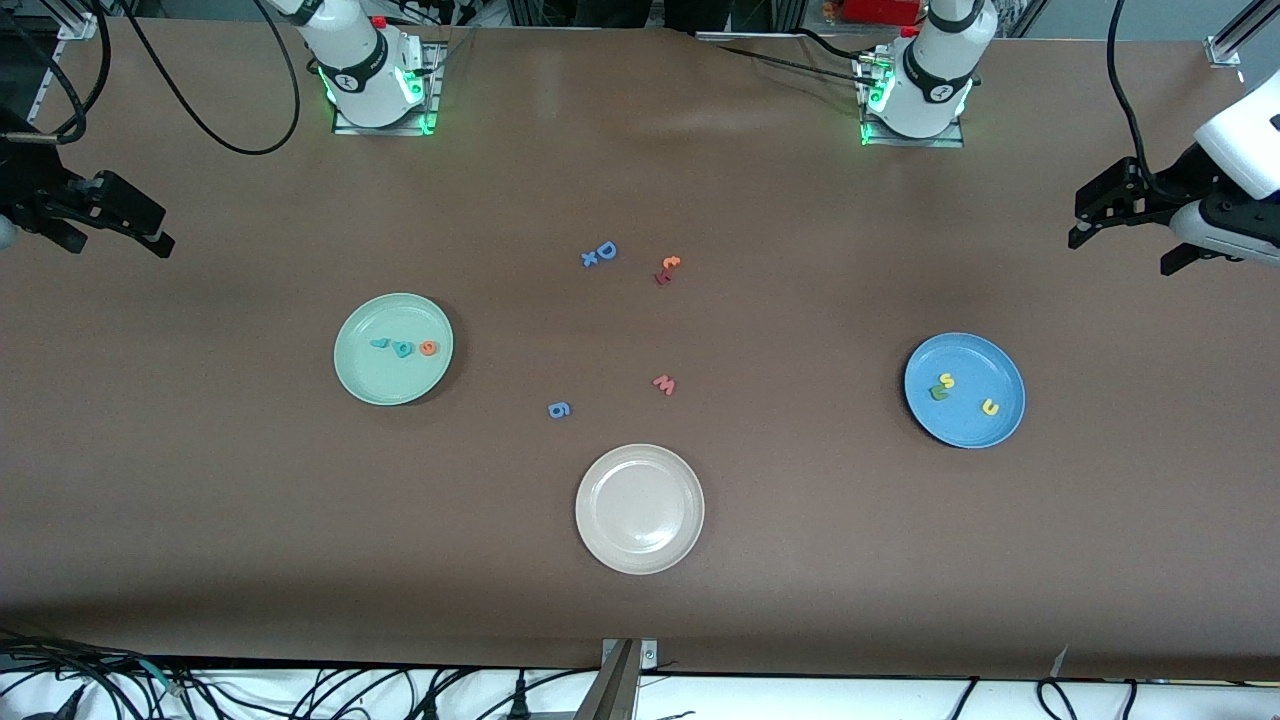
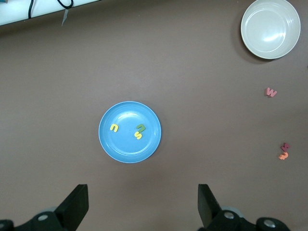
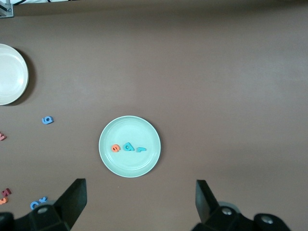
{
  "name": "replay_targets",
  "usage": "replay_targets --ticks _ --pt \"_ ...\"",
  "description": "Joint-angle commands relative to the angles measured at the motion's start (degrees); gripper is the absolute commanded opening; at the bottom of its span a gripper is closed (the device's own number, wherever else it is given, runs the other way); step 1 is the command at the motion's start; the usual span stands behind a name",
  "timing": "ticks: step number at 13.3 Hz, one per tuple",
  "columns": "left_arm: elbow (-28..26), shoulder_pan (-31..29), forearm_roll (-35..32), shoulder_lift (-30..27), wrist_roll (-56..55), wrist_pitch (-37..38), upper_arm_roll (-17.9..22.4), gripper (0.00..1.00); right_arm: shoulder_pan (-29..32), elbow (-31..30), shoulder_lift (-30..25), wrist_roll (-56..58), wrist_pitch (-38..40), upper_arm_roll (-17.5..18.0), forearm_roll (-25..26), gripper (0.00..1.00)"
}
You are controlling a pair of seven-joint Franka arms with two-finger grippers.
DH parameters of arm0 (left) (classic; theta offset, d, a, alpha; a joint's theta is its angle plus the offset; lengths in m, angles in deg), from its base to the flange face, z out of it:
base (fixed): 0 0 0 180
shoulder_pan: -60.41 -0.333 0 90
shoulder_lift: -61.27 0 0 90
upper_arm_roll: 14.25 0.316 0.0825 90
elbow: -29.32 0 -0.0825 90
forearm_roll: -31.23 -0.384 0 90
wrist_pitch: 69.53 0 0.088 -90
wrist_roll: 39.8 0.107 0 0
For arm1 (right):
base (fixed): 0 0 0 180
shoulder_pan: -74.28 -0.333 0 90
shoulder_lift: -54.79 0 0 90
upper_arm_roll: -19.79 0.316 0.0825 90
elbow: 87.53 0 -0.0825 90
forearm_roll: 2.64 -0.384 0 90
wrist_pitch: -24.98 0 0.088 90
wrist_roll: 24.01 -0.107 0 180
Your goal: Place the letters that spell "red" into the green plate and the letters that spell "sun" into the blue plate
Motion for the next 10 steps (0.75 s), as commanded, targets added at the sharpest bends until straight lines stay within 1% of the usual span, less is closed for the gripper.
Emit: replay_targets --ticks 1,4,6,8,10 --pt "0.0 0.0 -2.0 -0.8 -0.8 0.3 -0.4 1.0 1.7 -0.2 -0.4 0.5 -0.1 1.4 0.6 1.0" --pt "0.0 0.0 -1.9 -0.8 -0.8 0.3 -0.4 1.0 1.8 0.3 -0.4 1.4 2.2 1.9 2.2 1.0" --pt "0.0 0.1 -1.9 -0.8 -0.8 0.4 -0.4 1.0 1.8 0.4 -0.5 1.3 2.6 2.1 2.1 1.0" --pt "0.0 0.0 -1.9 -0.8 -0.8 0.4 -0.4 1.0 1.8 0.5 -0.5 1.3 2.5 3.1 2.1 1.0" --pt "0.0 0.1 -1.9 -0.8 -0.9 0.4 -0.4 1.0 1.8 0.5 -0.5 1.3 2.5 3.1 2.0 1.0"
